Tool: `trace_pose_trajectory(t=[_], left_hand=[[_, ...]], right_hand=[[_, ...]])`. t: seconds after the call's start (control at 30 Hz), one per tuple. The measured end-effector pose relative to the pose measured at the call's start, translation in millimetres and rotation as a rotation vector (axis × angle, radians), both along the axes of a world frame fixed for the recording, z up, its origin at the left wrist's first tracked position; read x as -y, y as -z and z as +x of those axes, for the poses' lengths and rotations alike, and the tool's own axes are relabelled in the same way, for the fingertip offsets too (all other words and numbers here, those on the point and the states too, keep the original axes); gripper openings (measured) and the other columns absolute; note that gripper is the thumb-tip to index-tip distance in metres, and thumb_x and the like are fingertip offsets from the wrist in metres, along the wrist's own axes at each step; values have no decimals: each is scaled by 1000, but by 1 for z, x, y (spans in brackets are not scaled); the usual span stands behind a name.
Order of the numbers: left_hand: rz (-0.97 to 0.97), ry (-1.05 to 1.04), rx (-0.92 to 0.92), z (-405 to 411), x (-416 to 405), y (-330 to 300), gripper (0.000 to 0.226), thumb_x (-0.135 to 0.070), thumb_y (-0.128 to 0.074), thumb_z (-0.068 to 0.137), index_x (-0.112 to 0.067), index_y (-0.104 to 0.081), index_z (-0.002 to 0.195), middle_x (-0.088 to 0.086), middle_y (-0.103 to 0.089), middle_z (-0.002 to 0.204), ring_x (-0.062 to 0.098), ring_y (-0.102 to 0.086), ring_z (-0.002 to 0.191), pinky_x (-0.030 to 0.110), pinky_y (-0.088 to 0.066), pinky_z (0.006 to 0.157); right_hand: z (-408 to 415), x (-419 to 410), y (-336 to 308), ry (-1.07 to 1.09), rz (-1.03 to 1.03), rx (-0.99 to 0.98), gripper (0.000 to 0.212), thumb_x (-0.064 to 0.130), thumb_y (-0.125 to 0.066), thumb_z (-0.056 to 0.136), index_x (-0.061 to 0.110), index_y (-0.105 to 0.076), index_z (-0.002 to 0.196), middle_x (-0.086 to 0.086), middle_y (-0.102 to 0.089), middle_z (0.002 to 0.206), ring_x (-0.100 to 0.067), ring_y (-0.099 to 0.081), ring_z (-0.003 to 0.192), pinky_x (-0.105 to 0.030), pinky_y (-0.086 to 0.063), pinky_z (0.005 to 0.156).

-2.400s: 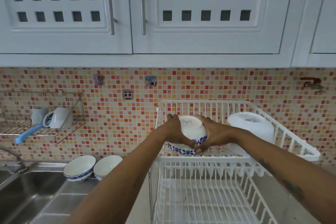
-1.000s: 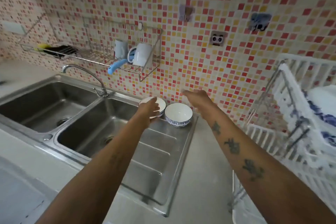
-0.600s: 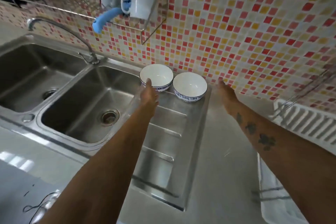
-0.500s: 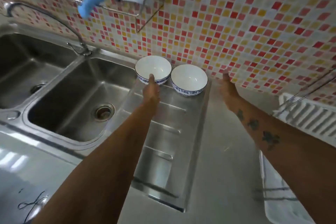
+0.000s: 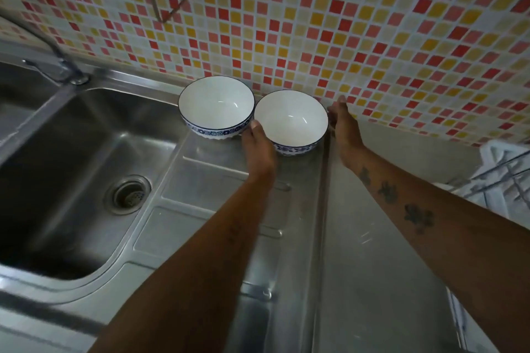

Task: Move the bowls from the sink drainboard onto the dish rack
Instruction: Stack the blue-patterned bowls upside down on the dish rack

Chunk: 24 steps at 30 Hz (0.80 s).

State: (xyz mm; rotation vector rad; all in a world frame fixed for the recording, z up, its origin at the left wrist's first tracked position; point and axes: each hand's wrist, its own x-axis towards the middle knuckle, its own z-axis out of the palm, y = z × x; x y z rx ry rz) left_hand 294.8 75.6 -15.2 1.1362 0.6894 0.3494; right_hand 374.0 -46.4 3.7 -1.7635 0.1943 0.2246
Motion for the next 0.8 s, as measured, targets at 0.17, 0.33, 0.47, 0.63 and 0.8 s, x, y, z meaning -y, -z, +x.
trace_pose_trajectory(t=[0.17, 0.33, 0.47, 0.63, 0.8], left_hand=[[-96, -70, -36, 21, 5, 4, 51, -40, -27, 104, -15, -31, 149, 8, -43, 149, 25, -49, 129, 27, -40, 94], [-142, -88, 3, 27, 8, 7, 49, -35, -27, 105, -16, -30, 150, 9, -42, 150, 28, -47, 130, 28, -40, 95], [-168, -87, -25, 23, 10, -2, 48, -34, -26, 105, -15, -32, 149, 11, -42, 149, 30, -47, 131, 32, -41, 99], [-194, -62, -14, -4, 27, -42, 46, -33, -24, 106, -16, -33, 148, 10, -44, 147, 30, -47, 131, 30, -42, 95], [-171, -110, 68, -56, 41, -120, 47, -36, -24, 105, -16, -39, 146, 10, -47, 146, 29, -50, 128, 38, -43, 106]], right_hand=[[18, -15, 13, 5, 68, 4, 48, 44, -29, 101, 17, -60, 126, -6, -60, 128, -21, -57, 109, -26, -48, 79], [20, -25, 24, 88, 223, -108, 43, 42, -37, 99, 19, -54, 132, -8, -58, 134, -28, -57, 116, -41, -48, 98], [11, -25, 14, 198, 223, -73, 36, 31, -43, 98, 15, -60, 125, -9, -60, 132, -30, -56, 118, -48, -47, 103], [-17, -17, -34, 306, 191, 53, 31, 19, -46, 96, 10, -65, 120, -5, -65, 119, -27, -57, 115, -45, -48, 101], [-79, -3, -114, 387, 260, 234, 27, 13, -47, 96, 15, -68, 113, -1, -63, 101, -21, -56, 100, -33, -48, 82]])
